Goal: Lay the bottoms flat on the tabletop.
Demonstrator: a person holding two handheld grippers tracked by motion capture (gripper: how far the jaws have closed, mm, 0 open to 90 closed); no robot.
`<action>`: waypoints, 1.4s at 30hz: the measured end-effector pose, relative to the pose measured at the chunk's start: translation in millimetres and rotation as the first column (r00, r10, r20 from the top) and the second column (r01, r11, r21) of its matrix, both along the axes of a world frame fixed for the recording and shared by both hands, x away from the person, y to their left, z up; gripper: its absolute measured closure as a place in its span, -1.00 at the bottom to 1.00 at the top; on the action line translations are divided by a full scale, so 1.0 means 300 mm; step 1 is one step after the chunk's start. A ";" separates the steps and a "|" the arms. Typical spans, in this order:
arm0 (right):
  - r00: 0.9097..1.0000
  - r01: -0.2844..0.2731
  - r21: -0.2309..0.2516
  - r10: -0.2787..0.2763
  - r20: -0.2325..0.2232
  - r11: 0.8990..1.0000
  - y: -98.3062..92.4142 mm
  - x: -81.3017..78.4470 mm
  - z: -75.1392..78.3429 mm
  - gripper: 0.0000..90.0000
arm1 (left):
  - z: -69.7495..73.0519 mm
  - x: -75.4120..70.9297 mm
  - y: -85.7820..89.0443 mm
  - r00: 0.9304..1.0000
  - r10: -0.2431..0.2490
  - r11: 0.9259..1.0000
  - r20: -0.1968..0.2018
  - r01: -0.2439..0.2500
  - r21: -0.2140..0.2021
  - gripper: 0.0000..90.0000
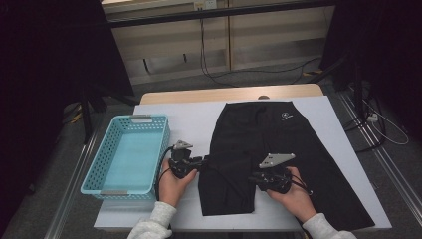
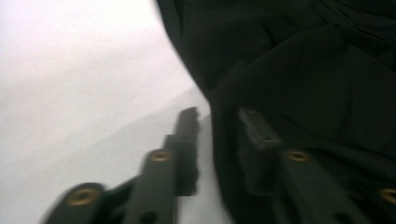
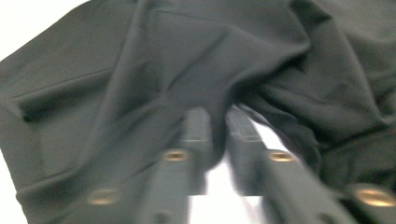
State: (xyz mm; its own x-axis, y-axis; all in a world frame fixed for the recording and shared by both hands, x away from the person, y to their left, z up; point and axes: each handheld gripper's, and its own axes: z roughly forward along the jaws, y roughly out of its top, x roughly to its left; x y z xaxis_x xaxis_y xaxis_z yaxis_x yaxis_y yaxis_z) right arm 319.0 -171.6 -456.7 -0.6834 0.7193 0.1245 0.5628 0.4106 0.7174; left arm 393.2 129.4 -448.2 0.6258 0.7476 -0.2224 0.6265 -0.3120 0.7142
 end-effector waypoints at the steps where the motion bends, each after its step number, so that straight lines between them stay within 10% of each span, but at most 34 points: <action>1: 1.000 0.000 0.000 0.000 -0.003 1.000 0.001 0.003 0.001 0.92 | 0.005 -0.008 0.006 1.000 0.003 1.000 0.019 -0.004 0.014 0.25; 11: 0.999 0.039 -0.015 -0.039 0.027 0.999 -0.050 -0.015 0.023 0.60 | 0.002 -0.115 0.028 0.999 -0.040 0.998 -0.029 0.041 0.049 -0.02; 16: 0.994 -0.074 -0.022 0.076 0.077 0.997 -0.003 -0.072 0.059 0.27 | -0.005 -0.152 0.047 0.998 -0.049 0.998 -0.030 0.050 0.045 0.00; 20: 0.988 -0.149 -0.034 0.150 0.030 0.988 0.068 -0.107 0.028 0.19 | -0.007 -0.161 0.035 0.998 -0.066 0.996 -0.015 0.066 0.060 -0.02; 24: 0.981 -0.191 -0.064 0.193 0.022 0.979 0.073 -0.114 0.016 0.98 | -0.010 -0.160 0.022 0.996 -0.090 0.994 -0.003 0.090 0.066 -0.02; 42: 0.989 -0.143 -0.056 0.144 0.015 0.988 -0.019 -0.150 0.049 1.00 | 0.001 -0.171 -0.018 0.980 -0.189 0.980 -0.069 0.192 0.049 0.27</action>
State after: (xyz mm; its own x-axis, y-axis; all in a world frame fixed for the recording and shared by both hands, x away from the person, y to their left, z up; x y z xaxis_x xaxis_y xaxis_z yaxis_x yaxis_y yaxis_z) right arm 274.0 -177.2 -442.1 -0.7818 0.6192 0.0740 0.4819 0.5246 0.7018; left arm 342.0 124.2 -447.9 0.7438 0.6282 -0.2281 0.5954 -0.4677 0.6532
